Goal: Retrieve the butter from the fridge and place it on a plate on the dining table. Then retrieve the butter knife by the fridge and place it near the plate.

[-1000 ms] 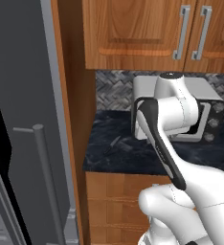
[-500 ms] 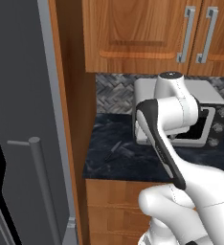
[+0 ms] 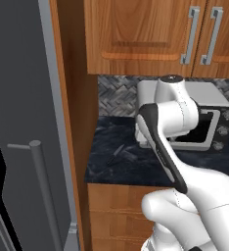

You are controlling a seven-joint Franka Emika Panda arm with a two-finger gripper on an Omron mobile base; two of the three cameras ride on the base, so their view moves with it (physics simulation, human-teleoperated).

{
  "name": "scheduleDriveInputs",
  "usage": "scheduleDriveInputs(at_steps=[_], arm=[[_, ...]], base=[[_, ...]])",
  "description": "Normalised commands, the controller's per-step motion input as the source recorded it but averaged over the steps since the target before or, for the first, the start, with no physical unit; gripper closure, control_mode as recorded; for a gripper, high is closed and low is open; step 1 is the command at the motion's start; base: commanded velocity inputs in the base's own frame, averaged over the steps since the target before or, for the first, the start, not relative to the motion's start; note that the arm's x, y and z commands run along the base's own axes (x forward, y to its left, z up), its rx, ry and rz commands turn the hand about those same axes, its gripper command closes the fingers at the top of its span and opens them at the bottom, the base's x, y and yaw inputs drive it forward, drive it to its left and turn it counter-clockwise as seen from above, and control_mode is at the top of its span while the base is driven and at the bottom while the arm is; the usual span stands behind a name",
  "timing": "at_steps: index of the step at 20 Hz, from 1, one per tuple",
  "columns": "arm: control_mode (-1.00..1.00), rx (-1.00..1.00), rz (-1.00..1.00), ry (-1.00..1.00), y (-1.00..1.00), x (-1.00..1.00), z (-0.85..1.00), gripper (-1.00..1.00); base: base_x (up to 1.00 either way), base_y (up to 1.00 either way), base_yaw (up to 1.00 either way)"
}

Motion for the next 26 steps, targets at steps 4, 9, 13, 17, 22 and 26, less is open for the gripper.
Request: scheduleDriveInputs(at_steps=[4,9,13,17,22,26], arm=[[-1.00,0.00,-0.08,-0.09,0.22,0.41,-0.31,-1.00],[-1.00,0.15,-0.32,0.00,0.23,0.49,-0.20,-1.00],[-1.00,0.27,-0.34,0.00,0.10,0.28,-0.09,-1.00],[-1.00,0.23,-0.30,0.00,0.12,0.35,-0.17,-1.00],[-1.00,0.04,-0.13,0.01,0.10,0.29,-0.26,-1.00],[-1.00,0.00,0.00,0.00,0.25,0.32,-0.41,-1.00]], base=[[0.00,0.00,0.00],[0.00,0.00,0.00],[0.00,0.00,0.00],[0.00,0.00,0.00],[0.00,0.00,0.00],[0.00,0.00,0.00]])
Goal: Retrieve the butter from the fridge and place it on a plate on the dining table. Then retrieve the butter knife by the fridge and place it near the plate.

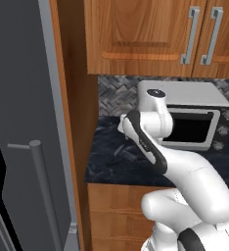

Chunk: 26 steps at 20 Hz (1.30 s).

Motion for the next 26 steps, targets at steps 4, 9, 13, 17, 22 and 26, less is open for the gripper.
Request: scheduleDriveInputs(at_steps=[4,9,13,17,22,26], arm=[[-1.00,0.00,0.00,0.00,0.23,0.34,-0.34,-1.00],[-1.00,0.00,0.00,0.01,0.21,0.30,-0.27,-1.00],[-1.00,0.00,0.00,0.02,0.21,0.33,-0.22,-1.00],[-1.00,0.00,0.00,0.05,0.12,0.29,-0.36,-1.00],[-1.00,0.00,0.00,0.08,0.00,0.32,-0.36,-1.00],[-1.00,0.00,0.00,0.08,0.00,0.27,-0.37,-1.00]], base=[[0.00,0.00,0.00],[0.00,0.00,0.00],[0.00,0.00,0.00],[0.00,0.00,0.00],[0.00,0.00,0.00],[0.00,0.00,0.00]])
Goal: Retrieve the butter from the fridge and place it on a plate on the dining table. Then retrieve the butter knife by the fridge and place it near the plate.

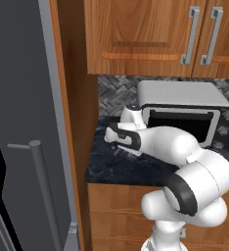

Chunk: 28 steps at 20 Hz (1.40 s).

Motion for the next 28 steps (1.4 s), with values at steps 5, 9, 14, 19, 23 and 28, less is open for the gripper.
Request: scheduleDriveInputs(at_steps=[5,9,14,19,23,28], arm=[[-1.00,0.00,0.00,0.00,0.03,0.20,-0.18,-1.00],[-1.00,-0.07,0.00,0.00,0.08,0.16,-0.02,-1.00],[-1.00,-0.11,0.00,0.01,0.04,0.10,-0.07,-1.00],[-1.00,-0.03,0.00,0.00,0.06,0.09,-0.14,-1.00],[-1.00,0.00,0.00,0.00,0.12,0.08,-0.03,-1.00],[-1.00,0.00,0.00,0.00,0.08,0.08,-0.13,-1.00]], base=[[0.00,0.00,0.00],[0.00,0.00,0.00],[0.00,0.00,0.00],[0.00,0.00,0.00],[0.00,0.00,0.00],[0.00,0.00,0.00]])
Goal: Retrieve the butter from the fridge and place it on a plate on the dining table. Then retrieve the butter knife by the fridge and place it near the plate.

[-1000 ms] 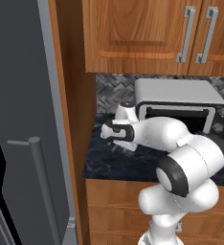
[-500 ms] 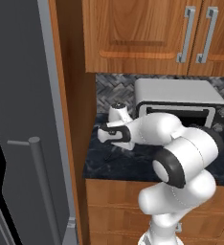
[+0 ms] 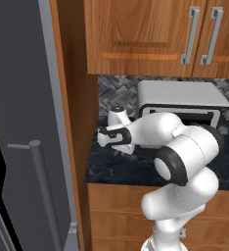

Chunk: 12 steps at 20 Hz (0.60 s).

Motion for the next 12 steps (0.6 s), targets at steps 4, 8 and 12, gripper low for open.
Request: scheduleDriveInputs(at_steps=[4,8,12], arm=[[-1.00,0.00,0.00,0.00,0.02,0.03,-0.22,-1.00],[-1.00,0.00,0.00,0.00,0.00,0.07,-0.30,-1.00],[-1.00,0.00,0.00,0.00,0.00,0.21,-0.30,-1.00]], base=[[0.00,0.00,0.00],[0.00,0.00,0.00],[0.00,0.00,0.00]])
